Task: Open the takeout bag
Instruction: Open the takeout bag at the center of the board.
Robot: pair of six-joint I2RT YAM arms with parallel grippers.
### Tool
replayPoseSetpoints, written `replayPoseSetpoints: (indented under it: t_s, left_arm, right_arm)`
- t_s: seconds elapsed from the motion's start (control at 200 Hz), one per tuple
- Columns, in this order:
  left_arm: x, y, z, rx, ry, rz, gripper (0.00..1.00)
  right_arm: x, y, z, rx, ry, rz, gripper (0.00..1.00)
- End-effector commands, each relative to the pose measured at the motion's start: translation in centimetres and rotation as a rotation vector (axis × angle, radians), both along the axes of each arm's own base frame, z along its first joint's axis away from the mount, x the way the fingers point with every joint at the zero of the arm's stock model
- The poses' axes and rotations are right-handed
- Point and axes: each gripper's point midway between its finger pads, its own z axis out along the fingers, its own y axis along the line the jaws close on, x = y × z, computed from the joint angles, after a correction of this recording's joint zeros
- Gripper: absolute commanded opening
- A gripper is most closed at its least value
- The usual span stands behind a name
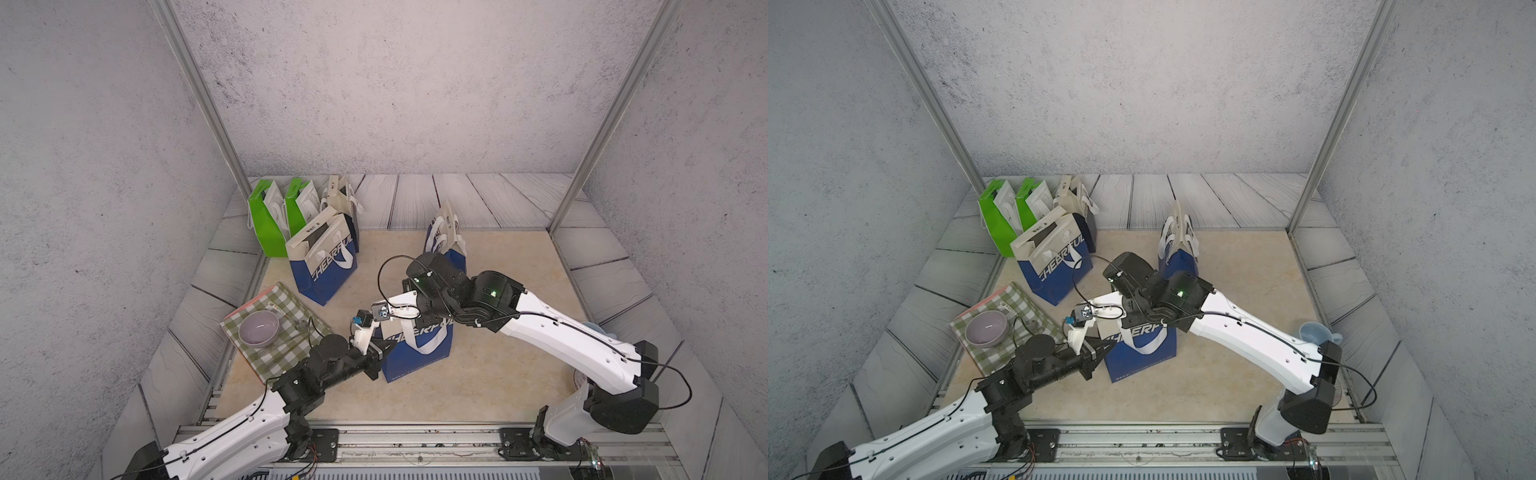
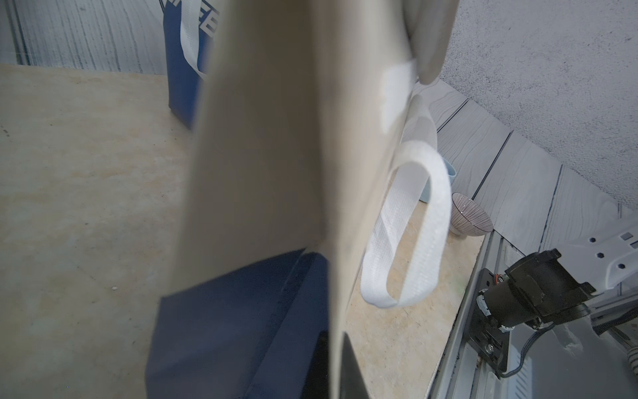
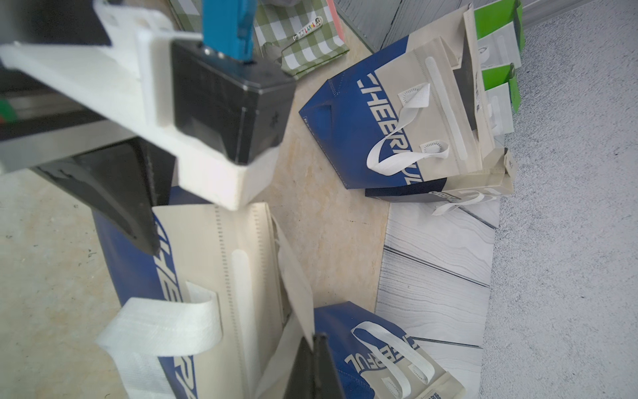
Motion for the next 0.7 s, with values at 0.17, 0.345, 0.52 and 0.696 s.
replayPoseSetpoints:
  t_s: [0.17, 0.345, 0.52, 0.696]
  left_arm:
    - [-0.6, 0.1, -1.2, 0.039, 0.022, -0.019, 0.00]
    - [-0.6, 0.1, -1.3, 0.037, 0.030, -0.020, 0.00]
    - [-0.6, 0.1, -1.2, 0.034, 0.029, -0.019, 0.00]
    - [-0.6, 0.2, -1.1, 0.036, 0.026, -0.018, 0.00]
  right_arm:
    - [-0.1, 0.2, 1.9, 0.156, 0.005, -0.041, 0.00]
    - [0.5, 0.6, 0.5, 0.187, 0.026, -0.095, 0.00]
    - [0.4, 0.7, -0.3, 0.214, 0.050, -0.113, 0.00]
    - [0.5, 0.5, -1.5, 0.209, 0.058, -0.135, 0.15]
